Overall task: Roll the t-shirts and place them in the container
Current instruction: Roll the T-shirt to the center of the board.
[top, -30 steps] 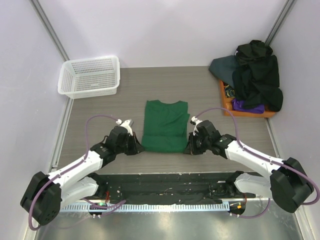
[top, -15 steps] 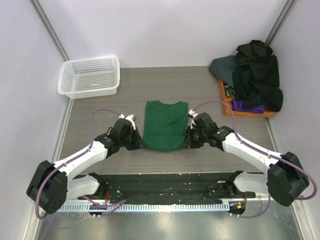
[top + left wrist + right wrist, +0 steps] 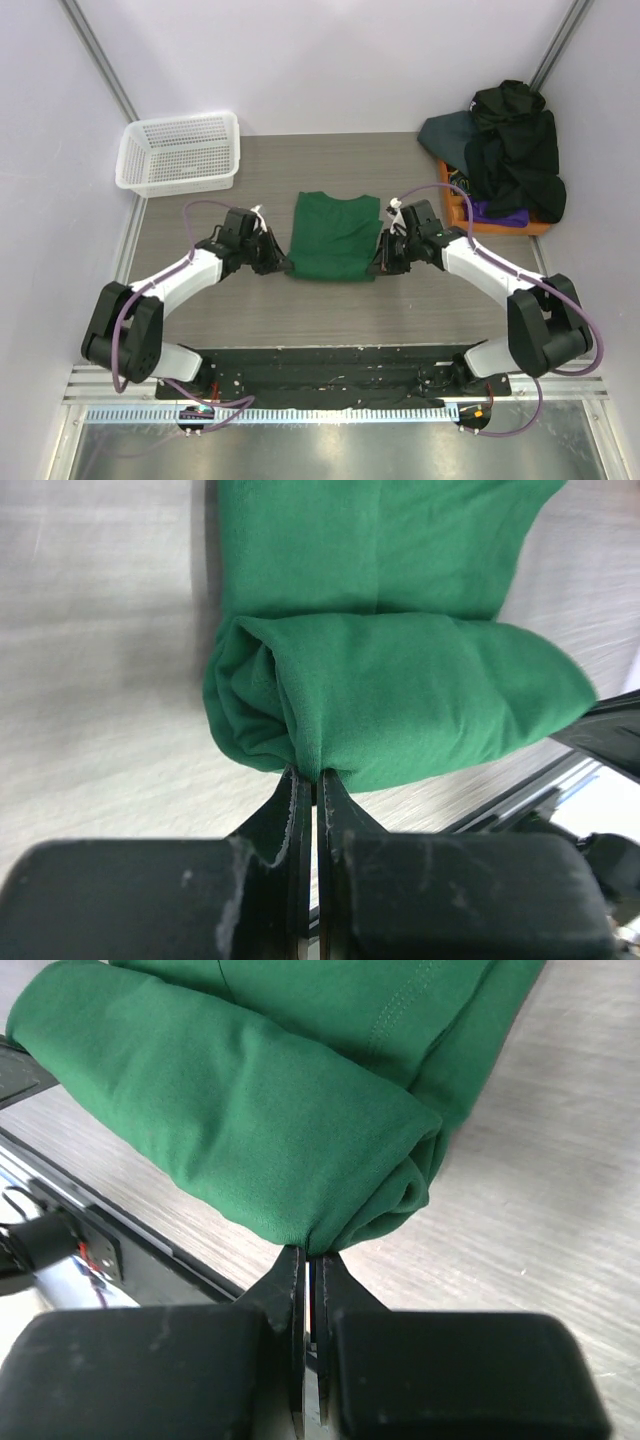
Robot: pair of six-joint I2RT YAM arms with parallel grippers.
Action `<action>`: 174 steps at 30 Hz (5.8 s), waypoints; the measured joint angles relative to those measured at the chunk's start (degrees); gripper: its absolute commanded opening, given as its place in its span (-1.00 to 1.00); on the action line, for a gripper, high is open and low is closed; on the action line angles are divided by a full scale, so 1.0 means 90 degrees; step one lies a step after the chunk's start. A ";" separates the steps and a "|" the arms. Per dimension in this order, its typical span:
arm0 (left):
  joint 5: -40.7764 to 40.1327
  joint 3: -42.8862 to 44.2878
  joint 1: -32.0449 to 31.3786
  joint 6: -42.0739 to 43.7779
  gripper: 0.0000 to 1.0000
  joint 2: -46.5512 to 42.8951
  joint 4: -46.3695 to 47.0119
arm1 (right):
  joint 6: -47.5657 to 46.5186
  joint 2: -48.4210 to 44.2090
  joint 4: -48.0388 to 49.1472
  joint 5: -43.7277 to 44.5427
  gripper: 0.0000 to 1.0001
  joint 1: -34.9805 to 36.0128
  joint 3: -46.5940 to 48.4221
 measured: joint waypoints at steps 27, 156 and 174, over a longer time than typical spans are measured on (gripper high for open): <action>0.0639 -0.0610 0.0318 -0.0240 -0.95 -0.0236 0.0559 | 0.0177 -0.0435 0.0457 -0.0712 -0.98 -0.0194 -0.0692; 0.0379 0.0408 0.0165 -0.0687 -0.80 0.1904 0.1260 | 0.0699 0.1258 0.1226 -0.0855 0.00 -0.1018 -0.0282; 0.0121 0.0051 0.0165 -0.1110 -0.79 0.1649 0.1668 | 0.0471 -0.0306 0.2059 -0.1600 -0.98 -0.0384 -0.0381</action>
